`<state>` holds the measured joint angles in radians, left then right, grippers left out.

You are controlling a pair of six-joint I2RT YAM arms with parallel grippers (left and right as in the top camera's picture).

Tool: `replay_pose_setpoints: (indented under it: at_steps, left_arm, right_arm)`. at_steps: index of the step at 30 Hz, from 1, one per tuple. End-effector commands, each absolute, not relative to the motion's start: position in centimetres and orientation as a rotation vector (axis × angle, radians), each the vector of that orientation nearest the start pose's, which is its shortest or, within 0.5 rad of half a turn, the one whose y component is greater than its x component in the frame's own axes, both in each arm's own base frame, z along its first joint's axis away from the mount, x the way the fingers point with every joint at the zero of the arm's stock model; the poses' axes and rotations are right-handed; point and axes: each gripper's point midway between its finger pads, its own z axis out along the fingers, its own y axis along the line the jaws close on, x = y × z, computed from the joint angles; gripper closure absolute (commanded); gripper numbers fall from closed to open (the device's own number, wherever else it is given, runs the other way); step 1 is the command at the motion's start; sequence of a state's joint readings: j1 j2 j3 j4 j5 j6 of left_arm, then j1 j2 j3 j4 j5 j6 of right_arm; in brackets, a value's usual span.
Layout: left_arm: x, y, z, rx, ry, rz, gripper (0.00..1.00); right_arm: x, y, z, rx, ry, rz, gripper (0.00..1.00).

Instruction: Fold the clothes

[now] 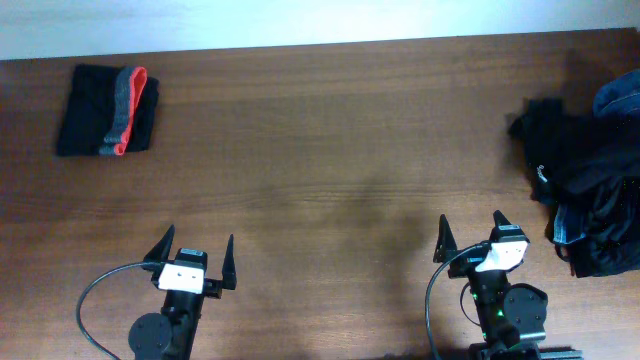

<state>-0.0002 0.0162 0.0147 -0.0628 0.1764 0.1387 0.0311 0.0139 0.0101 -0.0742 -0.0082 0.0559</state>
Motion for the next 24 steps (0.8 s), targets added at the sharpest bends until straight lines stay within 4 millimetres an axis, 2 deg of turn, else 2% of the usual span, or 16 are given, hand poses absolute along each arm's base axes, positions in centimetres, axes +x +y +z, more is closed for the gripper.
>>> replay_pose_setpoints:
  at_steps: [1, 9, 13, 15, 17, 19, 24]
  left_arm:
    - [24.3, -3.1, 16.1, 0.264, 1.608, -0.029, 0.01]
    - [24.3, -3.1, 16.1, 0.264, 1.608, -0.029, 0.01]
    - [24.3, -3.1, 16.1, 0.264, 1.608, -0.029, 0.01]
    - [24.3, -3.1, 16.1, 0.264, 1.608, -0.029, 0.01]
    - [24.3, -3.1, 16.1, 0.264, 1.608, -0.029, 0.01]
    - [24.3, -3.1, 16.1, 0.264, 1.608, -0.029, 0.01]
    - [24.3, -3.1, 16.1, 0.264, 1.608, -0.029, 0.01]
  right_arm:
    - [24.6, 0.8, 15.6, 0.018, 1.648, 0.076, 0.01]
    - [24.6, 0.9, 15.9, 0.017, 1.635, 0.078, 0.02]
    - [24.5, 2.0, 15.6, -0.016, 1.649, 0.149, 0.01]
    - [24.5, 2.5, 15.5, 0.056, 1.657, 0.255, 0.01]
    - [24.5, 3.1, 16.5, 0.109, 1.626, 0.369, 0.01]
    - [24.3, 3.4, 17.8, 0.094, 1.603, 0.384, 0.01]
    - [23.4, 1.6, 24.1, 0.163, 1.504, 0.304, 0.01]
